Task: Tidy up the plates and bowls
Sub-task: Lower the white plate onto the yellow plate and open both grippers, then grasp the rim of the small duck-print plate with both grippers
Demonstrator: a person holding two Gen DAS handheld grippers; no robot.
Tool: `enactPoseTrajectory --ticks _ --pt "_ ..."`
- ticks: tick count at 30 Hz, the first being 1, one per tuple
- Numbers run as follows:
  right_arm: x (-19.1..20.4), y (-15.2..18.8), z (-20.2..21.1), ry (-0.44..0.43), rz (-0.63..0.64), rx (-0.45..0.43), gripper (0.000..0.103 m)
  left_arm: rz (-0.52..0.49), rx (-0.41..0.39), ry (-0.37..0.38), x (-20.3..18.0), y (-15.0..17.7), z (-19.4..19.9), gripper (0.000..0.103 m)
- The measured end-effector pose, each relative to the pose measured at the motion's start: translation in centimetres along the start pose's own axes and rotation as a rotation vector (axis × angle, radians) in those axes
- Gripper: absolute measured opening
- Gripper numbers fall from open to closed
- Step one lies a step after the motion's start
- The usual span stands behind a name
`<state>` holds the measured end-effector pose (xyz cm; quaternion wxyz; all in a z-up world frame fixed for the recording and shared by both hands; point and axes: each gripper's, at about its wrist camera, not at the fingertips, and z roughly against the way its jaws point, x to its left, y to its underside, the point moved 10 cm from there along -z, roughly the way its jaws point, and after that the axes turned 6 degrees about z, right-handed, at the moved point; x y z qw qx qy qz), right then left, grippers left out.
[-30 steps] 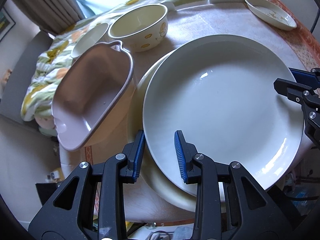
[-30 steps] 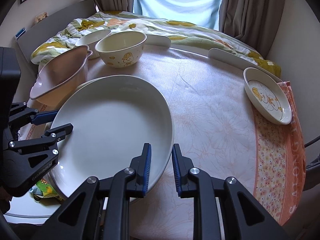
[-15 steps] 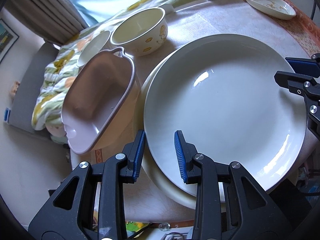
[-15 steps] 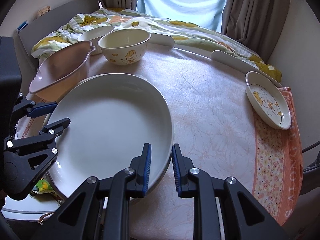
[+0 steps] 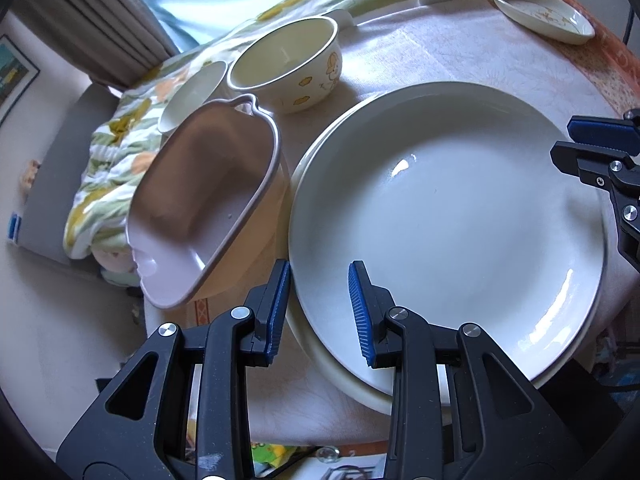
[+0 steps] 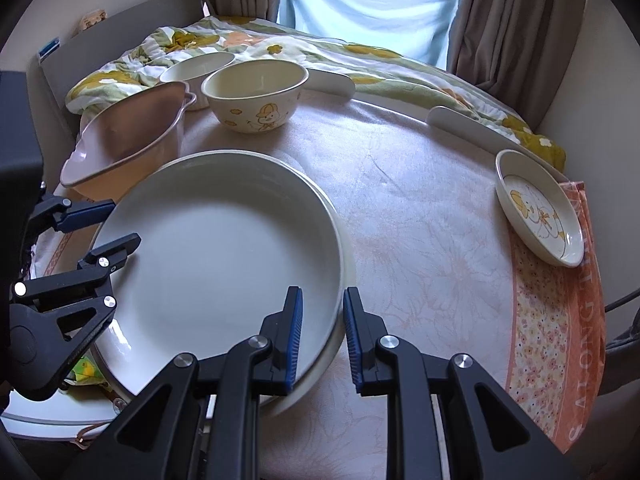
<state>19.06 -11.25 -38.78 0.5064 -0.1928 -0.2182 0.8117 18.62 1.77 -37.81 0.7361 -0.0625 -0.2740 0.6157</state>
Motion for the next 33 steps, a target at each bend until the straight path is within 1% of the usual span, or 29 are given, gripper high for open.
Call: enactPoseTrajectory --ticks 2,3,5,6,9,10,11,12,13,14,15,16,18,20,21,22,23,24,25,26,27,28,30,31,32,33 --pt "-0.6 -0.1 0.6 -0.025 -0.04 -0.014 0.019 0.01 -0.009 0.006 0.4 -0.4 0.9 0.027" --pt "-0.9 -0.2 1.0 -0.035 -0.061 -0.021 0.019 0.017 -0.016 0.021 0.5 -0.7 1.5 0.027" --pt "-1.7 -0.4 1.9 -0.042 -0.097 -0.031 0.019 0.05 -0.035 0.076 0.7 -1.6 3.2 0.027" --pt "-2.5 -0.5 2.7 -0.047 -0.129 -0.041 0.019 0.075 -0.057 0.117 0.9 -2.5 4.5 0.027" --pt "-5.1 -1.1 5.0 -0.047 -0.22 -0.087 0.019 0.114 -0.121 0.201 1.0 -5.2 7.4 0.029" --pt "-5.8 -1.1 5.6 -0.048 -0.241 -0.099 0.019 0.12 -0.138 0.228 0.9 -6.2 8.1 0.039" --pt "-6.8 -1.2 6.3 -0.044 -0.266 -0.106 0.019 0.127 -0.159 0.256 0.6 -7.3 8.8 0.065" --pt "-7.7 -1.1 6.9 -0.036 -0.287 -0.109 0.021 0.132 -0.178 0.277 0.4 -8.2 9.5 0.082" --pt "-9.1 -1.0 7.8 -0.022 -0.319 -0.116 0.034 0.138 -0.215 0.307 0.0 -9.7 10.4 0.102" --pt "-9.9 -0.9 8.3 -0.019 -0.343 -0.124 0.066 0.139 -0.249 0.334 -0.4 -10.9 11.2 0.103" --pt "-11.2 -0.7 8.9 -0.018 -0.374 -0.136 0.085 0.128 -0.269 0.363 -1.0 -12.1 11.9 0.103" --pt "-12.0 -0.6 9.2 -0.014 -0.392 -0.145 0.103 0.114 -0.271 0.387 -1.8 -13.3 12.3 0.103" --pt "-14.5 0.4 9.7 0.013 -0.429 -0.167 0.103 0.081 -0.263 0.446 -3.7 -15.3 12.7 0.103" --pt "-16.8 1.2 10.0 0.034 -0.471 -0.175 0.103 0.048 -0.247 0.568 -6.2 -17.6 13.0 0.103" --pt "-17.8 1.5 10.1 0.034 -0.492 -0.167 0.103 0.034 -0.239 0.643 -7.6 -18.9 13.3 0.103" --pt "-18.8 1.8 10.2 0.024 -0.511 -0.151 0.103 0.03 -0.234 0.687 -8.7 -19.9 13.4 0.103" --pt "-19.9 1.8 10.3 0.015 -0.532 -0.145 0.103 0.025 -0.226 0.707 -9.8 -20.7 13.3 0.103" --pt "-20.6 1.7 10.3 0.019 -0.548 -0.151 0.103 0.015 -0.21 0.716 -11.1 -21.5 12.9 0.103" --pt "-21.7 1.8 10.3 0.047 -0.577 -0.16 0.103 0.0 -0.188 0.712 -12.7 -22.5 12.2 0.103" --pt "-23.1 2.0 10.1 0.101 -0.607 -0.157 0.103 -0.013 -0.173 0.711 -13.9 -23.4 11.5 0.103" --pt "-24.0 2.2 9.7 0.129 -0.62 -0.151 0.103 -0.025 -0.154 0.714 -15.4 -24.3 10.6 0.103" --pt "-24.6 2.3 8.9 0.119 -0.632 -0.143 0.103 -0.031 -0.134 0.717 -16.8 -24.8 9.8 0.102" --pt "-25.6 2.6 6.5 0.045 -0.693 -0.127 0.103 -0.03 -0.088 0.733 -19.0 -25.7 7.6 0.1" --pt "-26.2 3.0 4.9 0.002 -0.741 -0.121 0.103 -0.023 -0.062 0.735 -20.1 -26.2 6.3 0.092" --pt "-26.8 3.2 4.0 -0.009 -0.768 -0.114 0.102 -0.017 -0.027 0.733 -21.1 -26.4 4.8 0.084" --pt "-27.4 3.5 3.0 -0.016 -0.794 -0.109 0.099 -0.013 0.001 0.728 -21.8 -26.6 3.3 0.079"
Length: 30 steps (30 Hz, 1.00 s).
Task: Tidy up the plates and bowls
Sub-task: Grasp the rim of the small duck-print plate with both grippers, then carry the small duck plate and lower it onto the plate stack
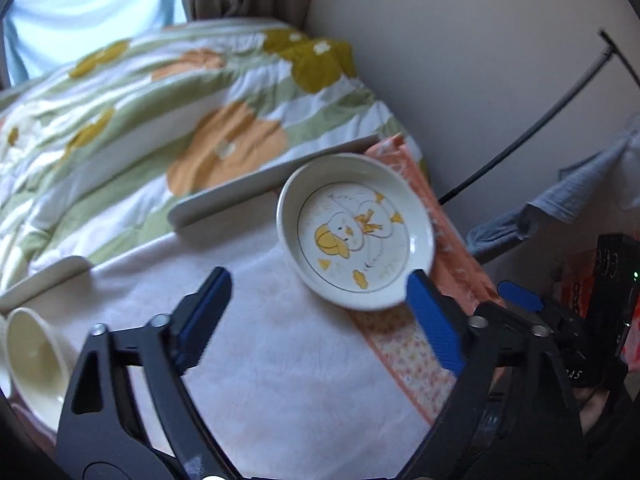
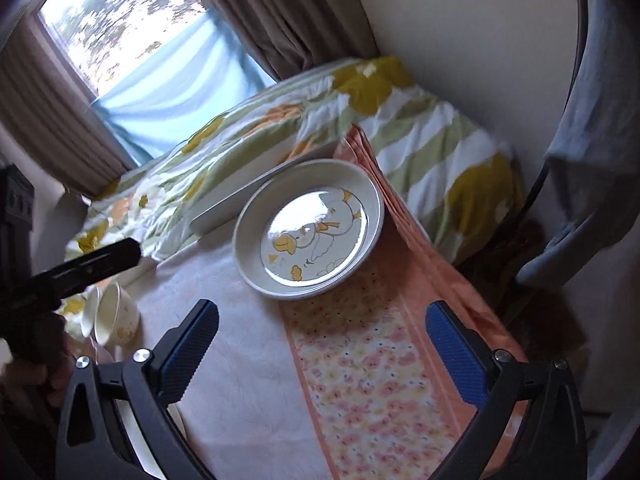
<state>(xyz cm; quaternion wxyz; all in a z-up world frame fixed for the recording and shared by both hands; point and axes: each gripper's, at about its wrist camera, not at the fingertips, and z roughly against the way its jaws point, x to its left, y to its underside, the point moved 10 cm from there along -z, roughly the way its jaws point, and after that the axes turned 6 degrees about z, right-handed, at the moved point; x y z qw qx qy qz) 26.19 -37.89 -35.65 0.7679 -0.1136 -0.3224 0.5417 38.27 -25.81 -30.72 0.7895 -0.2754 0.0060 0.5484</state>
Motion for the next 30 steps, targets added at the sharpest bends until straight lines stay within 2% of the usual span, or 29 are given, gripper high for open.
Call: enactPoseTrajectory --ticks 1,4,6,8,10,13,18,20,22,25,30 --pt "-0.5 -0.1 -1.0 -0.01 -0.025 0.004 0.092 0.014 0.023 -0.011 0.5 -0.1 -1.5 0.072" --pt "-1.4 -0.6 -3.6 -0.058 -0.079 0.034 0.072 0.039 0.065 -0.019 1.5 -0.9 -5.0 0.07" --pt "-1.9 -1.0 -5.1 -0.061 -0.09 0.053 0.066 0.043 0.09 -0.018 1.7 -1.4 -6.8 0.066" --pt "-2.5 -1.4 -6.4 -0.064 -0.106 0.066 0.06 0.04 0.11 -0.022 1.9 -2.0 -8.4 0.054" --pt "-2.9 -1.8 -7.5 -0.069 -0.116 0.08 0.048 0.042 0.13 -0.028 2.2 -2.3 -9.9 0.047" --pt "-3.0 -2.4 -8.5 -0.059 -0.101 0.085 0.035 0.036 0.141 -0.031 2.2 -2.8 -11.0 0.046" --pt "-3.3 -2.8 -9.1 -0.022 -0.097 0.084 0.033 0.013 0.155 -0.05 2.3 -3.1 -12.2 0.035" --pt "-3.3 -2.9 -9.3 -0.006 -0.097 0.087 0.027 0.012 0.159 -0.051 2.4 -3.1 -12.4 0.023" --pt "-3.5 -2.8 -9.4 0.01 -0.098 0.091 0.022 0.005 0.153 -0.056 2.5 -3.1 -12.5 0.017" --pt "-4.1 -2.9 -9.7 0.03 -0.099 0.093 0.014 -0.009 0.14 -0.063 2.5 -3.2 -12.4 0.016" --pt "-3.9 -3.0 -9.7 0.041 -0.049 0.103 0.013 -0.033 0.136 -0.087 2.4 -3.1 -12.3 0.016"
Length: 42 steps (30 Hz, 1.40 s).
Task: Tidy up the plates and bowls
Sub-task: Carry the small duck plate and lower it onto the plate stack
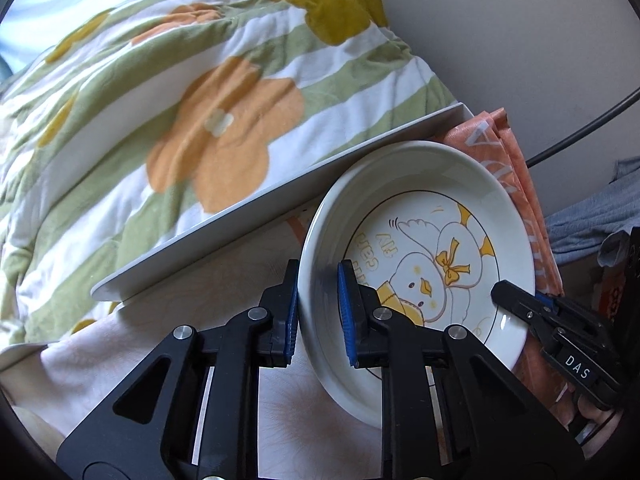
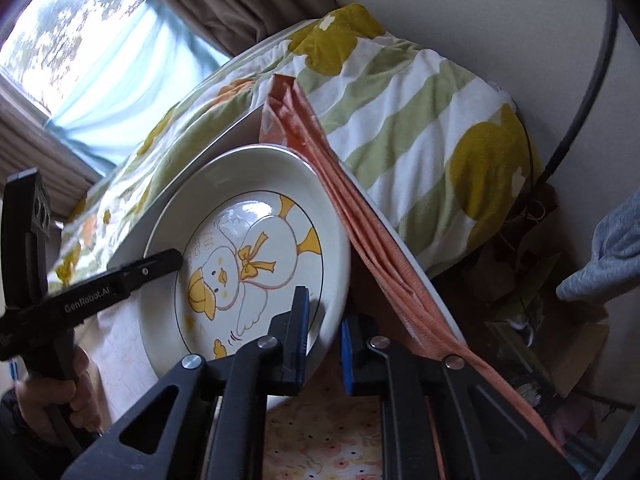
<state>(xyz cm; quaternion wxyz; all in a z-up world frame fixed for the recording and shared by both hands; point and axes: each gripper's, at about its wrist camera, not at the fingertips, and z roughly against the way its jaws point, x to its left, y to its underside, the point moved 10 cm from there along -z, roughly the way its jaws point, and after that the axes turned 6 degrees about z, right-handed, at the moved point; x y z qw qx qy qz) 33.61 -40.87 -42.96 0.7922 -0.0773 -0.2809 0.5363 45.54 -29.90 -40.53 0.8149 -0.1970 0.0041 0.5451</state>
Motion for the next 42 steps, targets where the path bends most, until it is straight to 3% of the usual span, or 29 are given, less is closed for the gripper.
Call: enactPoseTrajectory --ticks 10,18,25,29,37,42 --pt "0.7 -0.1 1.2 -0.013 0.064 -0.008 0.013 -0.033 -0.058 -0.038 -0.2 1.1 2.8 0.016" --pt "3.6 0.4 5.9 -0.018 0.125 -0.074 0.013 -0.024 -0.136 -0.039 0.1 3.9 9.2 0.016" --pt "8.2 3.0 11.9 -0.03 0.19 -0.115 0.013 0.031 -0.184 -0.035 1.5 9.4 16.7 0.016" --pt "10.9 5.3 14.0 -0.056 0.223 -0.125 0.013 0.056 -0.229 -0.076 3.0 13.4 20.5 0.016" --pt "16.3 10.6 15.5 -0.102 0.294 -0.116 0.013 0.141 -0.271 -0.131 7.5 21.2 26.1 0.016" --pt "19.1 13.5 14.8 -0.143 0.361 -0.076 0.013 0.196 -0.27 -0.157 10.0 25.4 27.2 0.016"
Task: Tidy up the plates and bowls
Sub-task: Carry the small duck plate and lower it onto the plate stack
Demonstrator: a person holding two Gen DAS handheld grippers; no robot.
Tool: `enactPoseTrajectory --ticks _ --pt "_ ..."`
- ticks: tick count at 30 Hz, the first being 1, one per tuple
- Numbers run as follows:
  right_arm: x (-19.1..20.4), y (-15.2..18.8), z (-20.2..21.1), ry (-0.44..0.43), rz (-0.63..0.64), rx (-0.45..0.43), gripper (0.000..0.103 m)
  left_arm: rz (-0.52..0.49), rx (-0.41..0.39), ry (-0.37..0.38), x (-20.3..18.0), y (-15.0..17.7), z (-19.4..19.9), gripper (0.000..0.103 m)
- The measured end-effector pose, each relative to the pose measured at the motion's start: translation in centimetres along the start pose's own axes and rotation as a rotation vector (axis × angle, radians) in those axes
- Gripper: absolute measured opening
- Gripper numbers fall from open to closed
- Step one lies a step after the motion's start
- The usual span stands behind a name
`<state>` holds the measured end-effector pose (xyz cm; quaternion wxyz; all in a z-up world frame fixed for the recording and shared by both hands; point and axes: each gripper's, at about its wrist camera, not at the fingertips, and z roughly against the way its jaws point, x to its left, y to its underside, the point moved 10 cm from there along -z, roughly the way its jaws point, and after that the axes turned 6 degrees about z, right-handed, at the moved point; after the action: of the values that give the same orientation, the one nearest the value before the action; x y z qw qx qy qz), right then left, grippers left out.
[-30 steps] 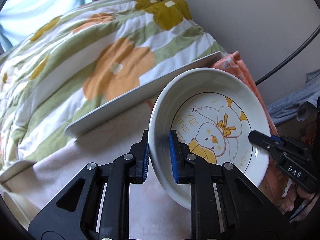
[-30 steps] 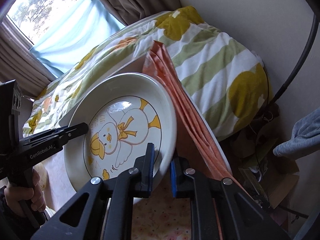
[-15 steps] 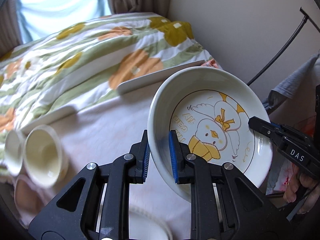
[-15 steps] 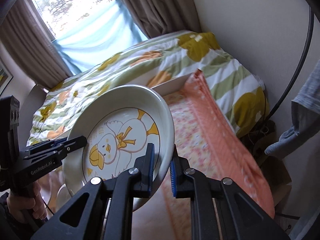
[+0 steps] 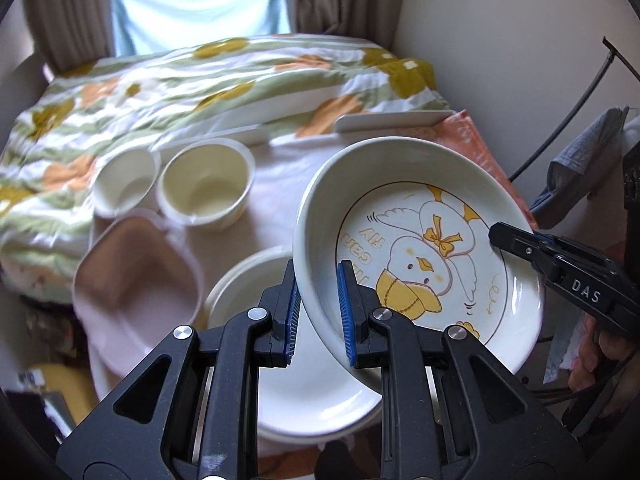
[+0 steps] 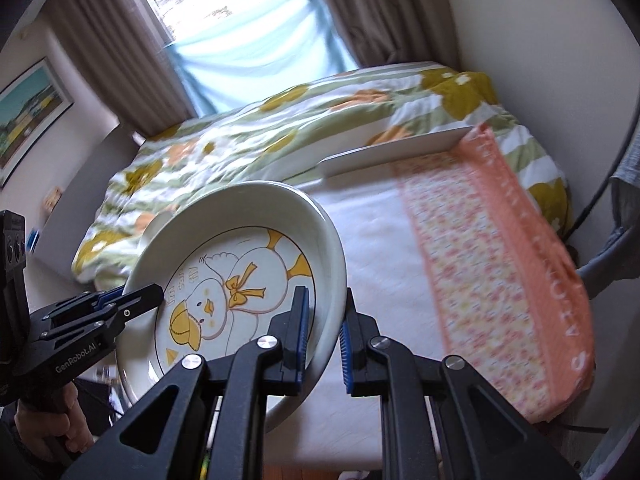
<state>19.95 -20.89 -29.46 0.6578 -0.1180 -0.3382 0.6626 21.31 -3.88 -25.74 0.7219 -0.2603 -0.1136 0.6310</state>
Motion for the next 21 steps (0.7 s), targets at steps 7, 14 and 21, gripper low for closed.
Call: enactPoseTrajectory --ticks 7,14,21 --pt "3.1 3.6 -3.8 -0.072 0.065 0.095 0.013 0.077 0.028 -0.053 4.3 4.6 -0.9 0.016" --pt "4.2 6.0 -7.0 -0.083 0.131 0.152 0.013 0.126 0.074 -0.063 6.2 8.0 -3.7 0.016" --pt "4.2 6.4 -8.4 -0.087 0.156 0.163 0.013 0.162 0.083 -0.07 7.2 8.8 -5.4 0.016"
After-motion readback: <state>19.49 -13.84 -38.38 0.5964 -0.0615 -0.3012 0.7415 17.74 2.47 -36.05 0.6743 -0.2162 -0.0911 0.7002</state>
